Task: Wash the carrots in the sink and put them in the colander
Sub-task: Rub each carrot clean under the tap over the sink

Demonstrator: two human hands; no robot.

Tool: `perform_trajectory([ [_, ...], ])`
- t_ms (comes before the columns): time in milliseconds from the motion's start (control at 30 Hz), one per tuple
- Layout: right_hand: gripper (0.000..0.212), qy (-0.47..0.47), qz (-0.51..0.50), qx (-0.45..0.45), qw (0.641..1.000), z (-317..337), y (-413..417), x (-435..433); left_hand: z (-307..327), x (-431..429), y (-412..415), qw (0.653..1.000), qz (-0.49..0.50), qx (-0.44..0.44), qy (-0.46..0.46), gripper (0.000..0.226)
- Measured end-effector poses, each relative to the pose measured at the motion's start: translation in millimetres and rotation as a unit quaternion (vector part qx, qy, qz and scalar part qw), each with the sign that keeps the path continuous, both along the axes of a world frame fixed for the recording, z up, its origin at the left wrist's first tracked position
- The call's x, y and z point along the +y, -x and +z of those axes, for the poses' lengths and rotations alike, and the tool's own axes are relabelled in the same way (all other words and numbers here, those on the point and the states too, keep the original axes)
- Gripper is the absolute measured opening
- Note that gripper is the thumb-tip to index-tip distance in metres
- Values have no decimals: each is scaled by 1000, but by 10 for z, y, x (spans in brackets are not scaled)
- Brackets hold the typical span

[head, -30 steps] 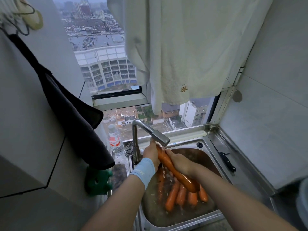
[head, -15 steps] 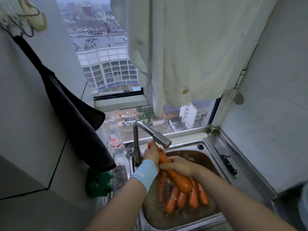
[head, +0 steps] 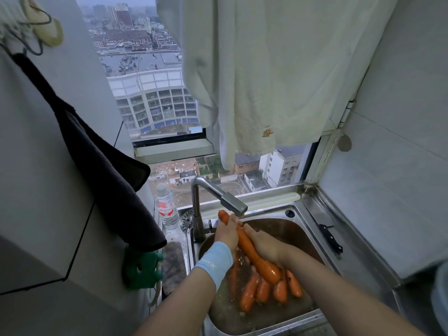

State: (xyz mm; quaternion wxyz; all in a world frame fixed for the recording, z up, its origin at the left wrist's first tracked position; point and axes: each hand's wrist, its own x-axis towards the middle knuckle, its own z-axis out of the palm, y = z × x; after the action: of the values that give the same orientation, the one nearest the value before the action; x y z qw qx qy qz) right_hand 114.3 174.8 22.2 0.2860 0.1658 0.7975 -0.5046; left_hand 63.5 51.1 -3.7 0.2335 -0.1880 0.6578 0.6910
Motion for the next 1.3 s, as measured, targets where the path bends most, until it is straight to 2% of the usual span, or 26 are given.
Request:
perform_trajectory([
  [133,75,-7,-18,-2,1000,61,32,-40,64,-1,20,999,16,18,24,46],
  [233,76,25,-41,-16,999,111,37,36,-50,-69,4,997,-53,36,-47,32],
  [300,79,46,-47,-25,998,109,28,74,-117,-106,-8,989,-108,42,-87,32],
  [367,78,53,-52,-24,997,102,30,58,-141,-112,-17,989,-103,41,-101,35],
  [500,79,42,-54,-19,997,170,36,-91,49,-43,-3,997,-47,50,30,36],
  [567,81,66,-56,-23,996,207,35,-163,130,-39,48,995,-9,42,87,51],
  [633,77,77,-65,-17,995,249,39,-194,179,-57,109,995,12,36,94,68],
  [700,75,90,-68,-11,994,262,53,-181,161,-96,138,998,3,38,55,65],
  [800,79,138,-94,-18,986,233,78,-133,137,-139,18,994,-48,24,-99,34],
  [833,78,134,-99,-15,986,236,81,-131,121,-150,-45,987,-65,16,-143,30],
  [900,77,107,-93,-12,990,215,82,-153,94,-184,-156,983,-81,3,-167,32],
  [967,76,104,-90,-20,990,191,64,-196,92,-192,-188,985,-74,-18,-158,35],
  [1167,50,182,-88,-46,978,120,-10,-234,183,-85,-65,1000,0,-9,22,44],
  [1233,40,208,-69,-53,974,137,-21,-172,223,-97,-17,999,43,-31,8,55],
  [1300,34,190,-39,-37,980,125,-15,-104,110,-115,71,995,78,-44,-38,62],
])
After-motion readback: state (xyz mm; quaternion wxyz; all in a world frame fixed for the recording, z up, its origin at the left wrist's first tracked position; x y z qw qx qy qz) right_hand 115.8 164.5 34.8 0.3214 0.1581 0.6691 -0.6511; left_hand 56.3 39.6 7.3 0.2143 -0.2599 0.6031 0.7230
